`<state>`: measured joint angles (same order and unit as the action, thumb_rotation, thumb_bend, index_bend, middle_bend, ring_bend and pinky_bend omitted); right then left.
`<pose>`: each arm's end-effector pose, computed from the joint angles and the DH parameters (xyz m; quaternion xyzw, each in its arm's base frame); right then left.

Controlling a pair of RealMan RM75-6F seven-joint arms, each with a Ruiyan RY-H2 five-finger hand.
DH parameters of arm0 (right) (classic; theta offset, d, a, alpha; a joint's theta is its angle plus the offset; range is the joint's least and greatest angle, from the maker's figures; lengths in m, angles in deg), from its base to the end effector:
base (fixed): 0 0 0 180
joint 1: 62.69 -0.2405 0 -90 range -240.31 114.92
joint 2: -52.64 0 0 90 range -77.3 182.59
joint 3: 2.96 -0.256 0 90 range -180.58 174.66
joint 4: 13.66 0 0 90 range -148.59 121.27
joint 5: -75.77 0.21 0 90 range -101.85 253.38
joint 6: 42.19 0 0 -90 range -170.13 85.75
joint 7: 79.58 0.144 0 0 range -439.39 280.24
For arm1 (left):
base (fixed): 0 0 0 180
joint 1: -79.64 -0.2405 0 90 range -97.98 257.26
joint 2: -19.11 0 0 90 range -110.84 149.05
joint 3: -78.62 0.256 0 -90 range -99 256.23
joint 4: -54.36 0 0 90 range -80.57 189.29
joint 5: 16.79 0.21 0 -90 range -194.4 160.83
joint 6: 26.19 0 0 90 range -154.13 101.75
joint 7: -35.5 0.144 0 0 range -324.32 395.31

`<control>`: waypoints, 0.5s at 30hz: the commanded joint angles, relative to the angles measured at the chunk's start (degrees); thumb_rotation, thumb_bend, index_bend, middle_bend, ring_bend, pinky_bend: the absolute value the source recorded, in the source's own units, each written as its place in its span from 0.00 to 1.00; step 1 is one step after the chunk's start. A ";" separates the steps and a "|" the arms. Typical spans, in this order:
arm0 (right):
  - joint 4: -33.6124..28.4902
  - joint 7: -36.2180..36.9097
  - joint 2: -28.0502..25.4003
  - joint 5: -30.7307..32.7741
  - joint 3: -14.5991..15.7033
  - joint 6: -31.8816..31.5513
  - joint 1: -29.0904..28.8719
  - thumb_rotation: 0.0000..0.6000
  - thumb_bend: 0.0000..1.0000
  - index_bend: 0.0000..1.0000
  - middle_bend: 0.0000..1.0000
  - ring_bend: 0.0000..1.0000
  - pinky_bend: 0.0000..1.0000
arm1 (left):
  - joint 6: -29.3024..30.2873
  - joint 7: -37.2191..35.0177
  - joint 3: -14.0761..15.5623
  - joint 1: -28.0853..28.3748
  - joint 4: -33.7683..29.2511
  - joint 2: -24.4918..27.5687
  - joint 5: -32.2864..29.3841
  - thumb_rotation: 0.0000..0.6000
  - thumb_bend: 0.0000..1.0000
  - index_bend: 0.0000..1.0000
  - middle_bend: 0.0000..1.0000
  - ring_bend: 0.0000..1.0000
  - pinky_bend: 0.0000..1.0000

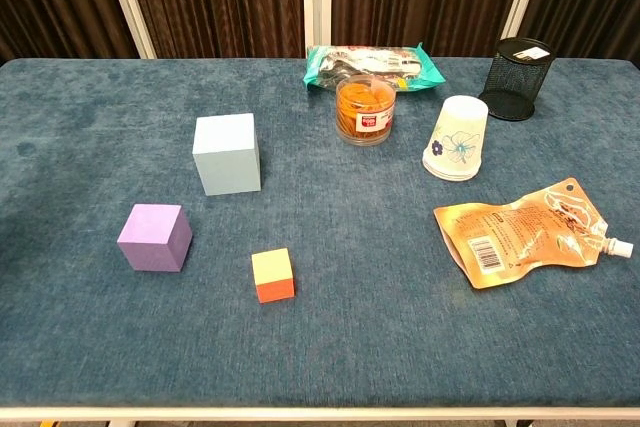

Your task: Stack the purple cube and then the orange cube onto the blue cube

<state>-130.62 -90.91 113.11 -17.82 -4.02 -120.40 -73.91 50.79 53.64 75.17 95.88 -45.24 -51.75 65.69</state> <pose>-0.1910 -0.1852 0.1294 0.6642 -0.3929 0.4527 0.4466 -0.2425 0.2304 0.0967 -0.6718 -0.3486 -0.3777 0.5334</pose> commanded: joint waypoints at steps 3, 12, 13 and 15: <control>-0.10 0.05 -0.09 0.11 -0.06 0.19 -0.12 1.00 0.13 0.00 0.02 0.00 0.00 | -1.54 -1.01 0.62 0.18 -2.25 1.21 -0.42 1.00 0.09 0.19 0.23 0.18 0.26; 0.04 0.30 -0.10 0.14 -0.02 0.14 -0.06 1.00 0.13 0.00 0.02 0.00 0.00 | -9.81 -0.69 3.14 2.57 -12.76 6.08 -2.55 1.00 0.09 0.19 0.29 0.20 0.28; 0.08 0.29 -0.07 0.10 0.03 0.16 -0.05 1.00 0.13 0.00 0.02 0.00 0.00 | -10.49 -0.39 3.20 2.95 -13.08 5.80 -2.68 1.00 0.09 0.19 0.29 0.20 0.29; 0.13 0.13 -0.02 0.19 0.08 0.40 -0.12 1.00 0.13 0.00 0.02 0.00 0.00 | -11.97 1.08 3.09 3.99 -13.07 4.43 -3.34 1.00 0.09 0.20 0.29 0.21 0.29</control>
<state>-130.50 -90.76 113.08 -17.64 -3.95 -120.03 -74.01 40.14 53.55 78.02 98.82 -57.82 -46.46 63.06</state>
